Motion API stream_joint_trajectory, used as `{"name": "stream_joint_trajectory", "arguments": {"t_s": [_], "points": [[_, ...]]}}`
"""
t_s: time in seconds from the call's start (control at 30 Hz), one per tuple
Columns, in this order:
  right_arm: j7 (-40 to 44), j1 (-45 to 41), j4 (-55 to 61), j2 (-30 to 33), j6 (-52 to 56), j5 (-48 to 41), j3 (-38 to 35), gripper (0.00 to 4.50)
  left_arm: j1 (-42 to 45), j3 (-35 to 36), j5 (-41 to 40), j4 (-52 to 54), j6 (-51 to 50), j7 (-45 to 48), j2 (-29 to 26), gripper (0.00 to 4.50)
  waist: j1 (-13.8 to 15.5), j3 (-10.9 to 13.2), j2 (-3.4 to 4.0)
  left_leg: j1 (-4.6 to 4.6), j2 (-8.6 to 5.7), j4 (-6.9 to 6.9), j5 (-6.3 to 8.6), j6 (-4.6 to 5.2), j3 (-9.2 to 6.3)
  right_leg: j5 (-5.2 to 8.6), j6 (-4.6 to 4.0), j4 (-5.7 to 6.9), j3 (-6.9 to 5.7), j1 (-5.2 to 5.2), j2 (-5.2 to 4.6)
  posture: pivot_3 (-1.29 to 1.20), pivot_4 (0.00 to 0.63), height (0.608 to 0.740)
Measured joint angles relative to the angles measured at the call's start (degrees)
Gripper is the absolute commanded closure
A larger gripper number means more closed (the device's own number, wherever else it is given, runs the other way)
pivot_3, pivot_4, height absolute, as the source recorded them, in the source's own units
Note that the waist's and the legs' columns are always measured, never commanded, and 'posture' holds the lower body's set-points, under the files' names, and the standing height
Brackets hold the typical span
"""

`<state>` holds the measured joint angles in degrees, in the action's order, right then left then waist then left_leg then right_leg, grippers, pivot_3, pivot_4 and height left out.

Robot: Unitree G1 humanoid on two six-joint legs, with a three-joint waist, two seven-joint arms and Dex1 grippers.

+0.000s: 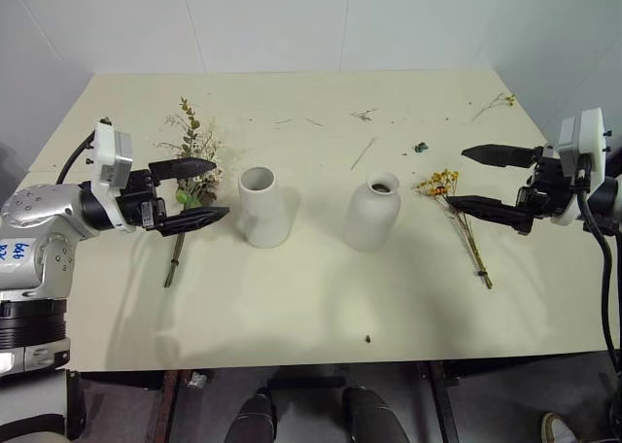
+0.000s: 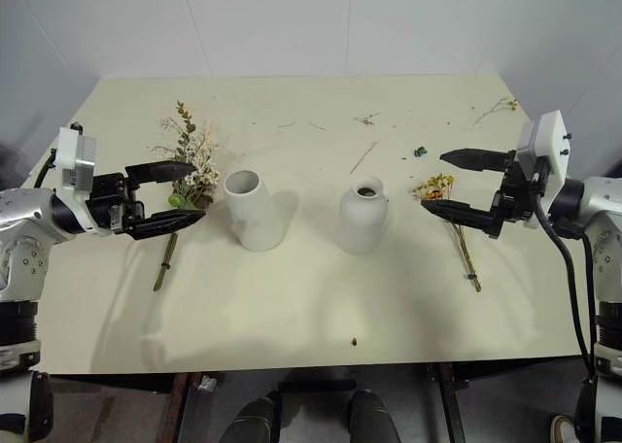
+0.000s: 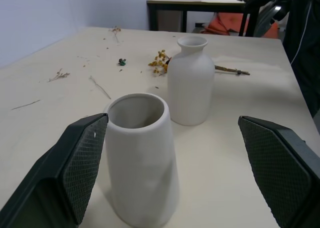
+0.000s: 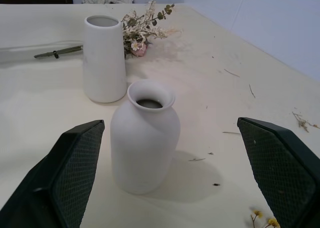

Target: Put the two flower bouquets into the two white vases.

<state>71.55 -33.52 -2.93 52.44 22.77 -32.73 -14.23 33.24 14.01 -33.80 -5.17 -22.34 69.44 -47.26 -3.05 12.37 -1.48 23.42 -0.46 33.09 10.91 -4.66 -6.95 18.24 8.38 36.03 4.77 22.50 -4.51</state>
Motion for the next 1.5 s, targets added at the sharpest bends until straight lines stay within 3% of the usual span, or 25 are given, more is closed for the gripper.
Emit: {"name": "stream_joint_trajectory", "arguments": {"t_s": [0.27, 0.5, 0.67, 0.77, 0.9, 1.1, 1.43, 1.5], "points": [[0.7, -3.8, -0.6, -1.9, -0.3, -0.4, 2.5, 0.00, -0.8, 2.7, -0.6, 0.2, 0.4, -1.7, -0.4, 0.04, -0.1, 0.0, 0.00, -0.03, 0.03, 0.02, 0.00, 0.00, 0.10, -0.05, 0.03, 0.00, 0.15, 0.03, 0.03, 0.00, 0.150, 0.740], [-0.5, -8.7, -6.6, -2.4, -0.1, 2.5, 5.3, 0.00, -4.7, 7.2, -1.8, 2.3, -3.4, -3.7, -4.5, 0.04, -0.2, 0.0, 0.00, -0.04, 0.06, -0.03, 0.03, 0.02, 0.18, -0.05, 0.02, -0.02, 0.23, 0.08, 0.03, 0.00, 0.150, 0.740], [-5.7, -15.5, -14.5, 1.8, 9.8, 10.7, 12.3, 0.00, -5.8, 9.9, -4.2, 4.6, -4.9, -3.6, -5.3, 0.04, 0.1, 0.0, 0.01, -0.01, 0.05, -0.01, 0.04, 0.00, 0.23, -0.05, -0.02, -0.05, 0.25, 0.13, 0.03, 0.00, 0.150, 0.740], [-2.9, -19.7, -19.4, 6.7, 17.3, 16.1, 19.3, 0.00, -6.1, 9.7, -5.2, 5.7, -5.7, -2.7, -5.3, 0.04, 0.6, 0.0, 0.03, 0.00, 0.06, -0.02, 0.12, -0.05, 0.28, -0.03, -0.04, -0.14, 0.27, 0.15, 0.03, 0.00, 0.150, 0.740], [0.4, -24.3, -26.8, 7.3, 22.3, 22.3, 27.6, 0.00, -7.1, 8.8, -5.4, 8.9, -5.1, -2.8, -3.9, 0.04, 0.1, 0.0, 0.03, 0.00, 0.07, -0.01, 0.18, -0.04, 0.37, -0.03, -0.03, -0.17, 0.32, 0.14, 0.04, 0.00, 0.150, 0.740], [1.9, -27.3, -38.6, 3.2, 22.5, 29.8, 33.9, 0.00, -10.3, 7.9, -7.0, 14.4, -5.5, -4.3, -1.8, 0.04, -0.5, 0.0, 0.03, -0.01, 0.14, 0.00, 0.20, -0.03, 0.48, -0.03, -0.02, -0.06, 0.44, 0.25, 0.14, 0.00, 0.150, 0.740], [-1.6, -33.2, -55.6, -5.2, 18.2, 36.3, 33.9, 0.00, -11.1, 8.3, -9.3, 18.4, -5.9, -7.3, -1.5, 0.04, -0.4, 0.0, 0.02, -0.06, 0.13, 0.24, 0.21, -0.03, 0.50, -0.08, 0.06, -0.02, 0.47, 0.08, 0.15, 0.00, 0.150, 0.740], [-1.9, -33.8, -57.2, -6.0, 16.8, 37.2, 33.9, 0.39, -11.1, 8.3, -9.5, 18.5, -5.9, -7.6, -1.5, 0.00, -0.4, 0.0, 0.01, -0.10, 0.13, 0.29, 0.21, -0.03, 0.50, -0.10, 0.07, -0.01, 0.47, 0.04, 0.16, 0.00, 0.150, 0.740]]}}
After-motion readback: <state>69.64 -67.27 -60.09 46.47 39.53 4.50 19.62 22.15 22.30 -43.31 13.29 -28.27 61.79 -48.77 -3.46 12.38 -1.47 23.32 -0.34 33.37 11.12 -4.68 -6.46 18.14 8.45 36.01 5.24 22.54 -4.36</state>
